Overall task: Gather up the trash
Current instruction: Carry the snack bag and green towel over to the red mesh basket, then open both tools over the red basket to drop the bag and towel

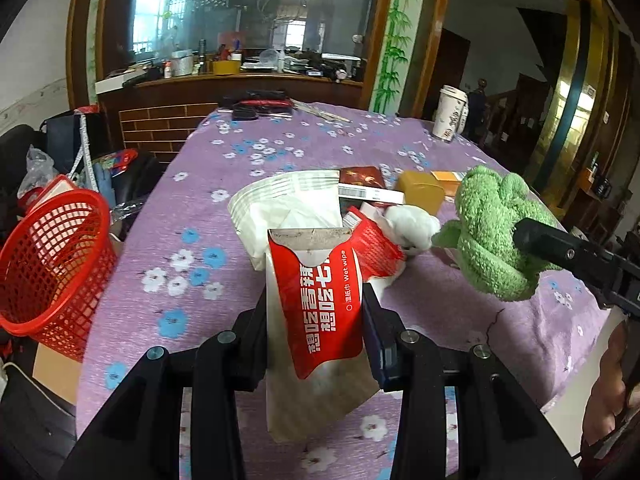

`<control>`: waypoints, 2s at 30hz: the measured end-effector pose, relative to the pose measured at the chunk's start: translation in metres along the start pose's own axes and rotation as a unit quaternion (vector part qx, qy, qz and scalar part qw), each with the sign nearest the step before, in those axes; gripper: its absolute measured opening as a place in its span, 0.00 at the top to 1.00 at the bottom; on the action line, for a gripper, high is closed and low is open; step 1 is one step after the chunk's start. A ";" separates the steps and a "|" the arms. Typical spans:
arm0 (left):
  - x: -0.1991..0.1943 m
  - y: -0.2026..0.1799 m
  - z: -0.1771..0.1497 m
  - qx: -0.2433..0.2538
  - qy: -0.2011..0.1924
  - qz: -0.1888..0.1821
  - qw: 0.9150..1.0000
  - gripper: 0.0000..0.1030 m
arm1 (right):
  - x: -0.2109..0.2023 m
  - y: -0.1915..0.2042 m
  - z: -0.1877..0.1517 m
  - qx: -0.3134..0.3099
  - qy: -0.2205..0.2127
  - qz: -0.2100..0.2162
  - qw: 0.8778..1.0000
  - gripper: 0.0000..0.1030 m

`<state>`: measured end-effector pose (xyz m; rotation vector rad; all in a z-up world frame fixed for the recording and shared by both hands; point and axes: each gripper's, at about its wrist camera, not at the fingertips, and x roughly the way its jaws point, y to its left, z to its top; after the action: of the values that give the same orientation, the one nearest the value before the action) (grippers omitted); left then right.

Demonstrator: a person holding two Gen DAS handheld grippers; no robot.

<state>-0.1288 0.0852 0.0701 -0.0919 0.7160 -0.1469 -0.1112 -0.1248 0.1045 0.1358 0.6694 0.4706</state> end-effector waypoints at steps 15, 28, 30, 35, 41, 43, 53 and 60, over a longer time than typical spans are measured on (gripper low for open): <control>-0.027 0.055 0.009 -0.039 -0.031 0.034 0.998 0.63 | 0.035 0.048 0.019 -0.032 0.027 0.035 0.999 0.59; -0.068 0.169 0.017 -0.114 -0.059 0.113 0.985 0.63 | 0.103 0.144 0.052 -0.081 0.071 0.098 0.989 0.59; -0.070 0.188 0.016 -0.123 -0.058 0.128 0.982 0.63 | 0.118 0.162 0.058 -0.088 0.081 0.108 0.987 0.59; -0.063 0.232 0.011 -0.140 -0.042 0.151 0.978 0.63 | 0.160 0.205 0.065 -0.107 0.105 0.124 0.981 0.59; -0.050 0.259 0.006 -0.156 -0.028 0.163 0.974 0.62 | 0.204 0.236 0.067 -0.118 0.129 0.123 0.977 0.59; -0.046 0.264 0.007 -0.158 -0.027 0.162 0.974 0.62 | 0.216 0.244 0.068 -0.116 0.136 0.124 0.976 0.59; -0.049 0.277 0.007 -0.183 -0.039 0.153 0.970 0.43 | 0.214 0.248 0.076 -0.101 0.115 0.133 0.979 0.52; -0.066 0.247 0.003 -0.168 -0.063 0.149 0.972 0.33 | 0.163 0.212 0.067 -0.085 0.087 0.125 0.985 0.42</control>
<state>-0.1509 0.3394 0.0824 -0.3135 0.6136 0.2684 -0.0370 0.1398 0.1219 0.0165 0.7834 0.7847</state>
